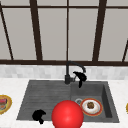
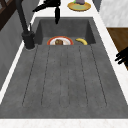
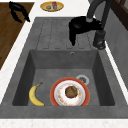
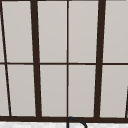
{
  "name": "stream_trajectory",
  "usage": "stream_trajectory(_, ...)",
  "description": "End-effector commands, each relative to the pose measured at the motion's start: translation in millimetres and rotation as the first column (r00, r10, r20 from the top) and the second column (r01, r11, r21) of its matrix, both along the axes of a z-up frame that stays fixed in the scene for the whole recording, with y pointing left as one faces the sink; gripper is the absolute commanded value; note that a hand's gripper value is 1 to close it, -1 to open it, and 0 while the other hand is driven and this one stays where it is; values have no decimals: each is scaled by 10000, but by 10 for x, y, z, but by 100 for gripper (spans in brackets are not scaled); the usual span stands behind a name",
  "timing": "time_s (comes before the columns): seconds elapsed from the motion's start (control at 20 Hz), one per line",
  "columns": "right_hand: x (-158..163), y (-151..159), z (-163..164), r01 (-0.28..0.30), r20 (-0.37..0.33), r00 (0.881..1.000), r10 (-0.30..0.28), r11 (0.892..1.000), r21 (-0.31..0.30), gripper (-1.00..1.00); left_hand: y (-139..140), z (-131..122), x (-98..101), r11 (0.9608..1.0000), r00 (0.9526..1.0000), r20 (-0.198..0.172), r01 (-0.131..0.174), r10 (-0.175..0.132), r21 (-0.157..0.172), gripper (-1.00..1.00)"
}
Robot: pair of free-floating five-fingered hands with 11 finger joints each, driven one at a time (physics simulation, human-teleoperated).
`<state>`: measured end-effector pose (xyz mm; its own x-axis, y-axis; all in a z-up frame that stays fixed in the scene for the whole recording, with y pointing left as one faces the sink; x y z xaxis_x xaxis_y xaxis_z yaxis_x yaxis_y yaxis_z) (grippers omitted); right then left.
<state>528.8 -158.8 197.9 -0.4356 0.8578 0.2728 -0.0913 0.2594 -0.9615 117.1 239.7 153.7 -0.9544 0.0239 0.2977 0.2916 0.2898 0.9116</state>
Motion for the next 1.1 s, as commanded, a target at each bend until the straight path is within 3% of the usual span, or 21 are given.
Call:
stream_trajectory(0.0,244,128,-238,202,-449,9988,-219,9991,-369,-100,0,0,0,10000,10000,0,0,0,0,0)
stream_trajectory(0.3,373,79,-214,413,-453,9979,-470,9919,-1200,-100,0,0,0,10000,10000,0,0,0,0,0)
stream_trajectory(0.45,443,111,-334,666,-937,9923,-814,9862,-1517,-100,0,0,0,10000,10000,0,0,0,0,0)
stream_trajectory(0.55,644,157,-405,431,-930,9941,-558,9901,-1335,-100,0,0,0,10000,10000,0,0,0,0,0)
stream_trajectory(0.65,796,237,-379,656,-868,9935,-736,9936,-921,-100,0,0,0,10000,10000,0,0,0,0,0)
stream_trajectory(1.05,1337,451,-619,1269,-1200,9828,-1405,9853,-1141,-100,0,0,0,10000,10000,0,0,0,0,0)
